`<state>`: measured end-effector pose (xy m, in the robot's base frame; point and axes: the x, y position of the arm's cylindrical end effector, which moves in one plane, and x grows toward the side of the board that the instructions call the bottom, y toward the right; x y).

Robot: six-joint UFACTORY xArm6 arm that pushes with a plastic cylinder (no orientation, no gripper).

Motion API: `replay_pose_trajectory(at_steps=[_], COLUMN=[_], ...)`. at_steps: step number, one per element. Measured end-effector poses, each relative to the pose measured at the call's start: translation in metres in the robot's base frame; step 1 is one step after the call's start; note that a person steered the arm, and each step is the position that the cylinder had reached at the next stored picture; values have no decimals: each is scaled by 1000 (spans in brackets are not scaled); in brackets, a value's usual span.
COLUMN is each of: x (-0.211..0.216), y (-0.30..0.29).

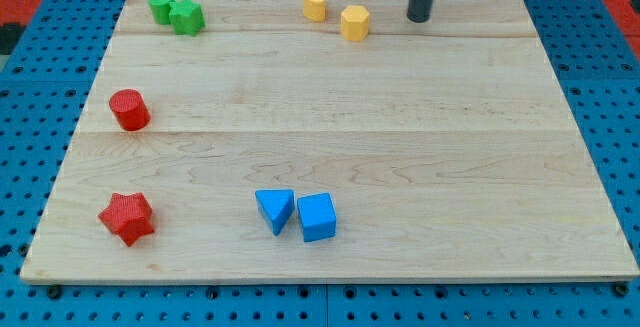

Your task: Push yellow heart and yellow hexagon closer

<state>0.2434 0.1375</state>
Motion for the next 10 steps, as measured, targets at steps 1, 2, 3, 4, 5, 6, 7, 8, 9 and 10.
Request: replay_pose_trajectory(at_steps=[1,2,3,4,5,6,7,8,9,10], x=[-50,-50,-50,7,73,12,-36,-52,-52,-49], y=[-9,-110,-162,-144,-210,-234,-222,-246,-245,-187])
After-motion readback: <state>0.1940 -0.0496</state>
